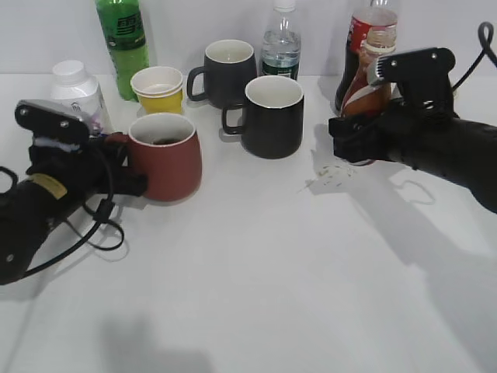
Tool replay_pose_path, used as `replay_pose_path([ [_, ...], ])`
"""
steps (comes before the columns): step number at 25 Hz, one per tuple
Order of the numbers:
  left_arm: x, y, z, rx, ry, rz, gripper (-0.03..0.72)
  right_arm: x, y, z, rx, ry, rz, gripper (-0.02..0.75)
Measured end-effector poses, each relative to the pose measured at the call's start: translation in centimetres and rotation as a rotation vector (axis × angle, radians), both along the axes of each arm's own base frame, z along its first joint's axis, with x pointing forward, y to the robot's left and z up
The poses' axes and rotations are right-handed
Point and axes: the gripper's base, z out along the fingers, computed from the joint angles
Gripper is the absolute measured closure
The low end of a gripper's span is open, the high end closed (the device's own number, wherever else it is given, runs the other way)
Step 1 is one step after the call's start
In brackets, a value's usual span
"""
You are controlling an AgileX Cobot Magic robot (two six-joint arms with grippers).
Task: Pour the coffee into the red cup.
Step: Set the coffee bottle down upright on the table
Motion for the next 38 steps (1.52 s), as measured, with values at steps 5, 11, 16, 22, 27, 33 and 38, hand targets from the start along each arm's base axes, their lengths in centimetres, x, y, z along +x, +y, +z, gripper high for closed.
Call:
replay_pose_path([
  [5,0.7,-0.1,-0.4,-0.005,-0.007,0.012,0.620,0.2,0.1,-0.7,-0.003,0.005,-0.001,0.228],
  [11,0.7,-0.1,-0.3,-0.017,-0.020,0.023,0.576,0.3,0.1,-1.7,-0.012,0.024,-0.001,0.228],
  [16,0.2,0.1,-0.4,-0.031,-0.025,0.030,0.358,0.3,0.1,-1.7,-0.009,0.022,-0.002,0.228],
  [22,-1.2,0.6,-1.1,-0.049,0.025,0.030,0.312,0.4,0.2,-2.5,-0.001,0.037,-0.004,0.228],
  [27,-2.9,1.1,-1.3,-0.051,0.069,0.013,0.307,0.4,0.7,-3.5,-0.005,0.025,0.058,0.225],
  [33,-4.3,1.6,0.9,-0.077,0.036,0.002,0.305,0.4,0.8,-3.5,-0.001,0.025,0.069,0.083],
  [38,-5.2,1.9,3.2,-0.064,0.148,0.011,0.305,-0.5,0.4,-3.8,-0.009,0.051,0.064,0.078],
])
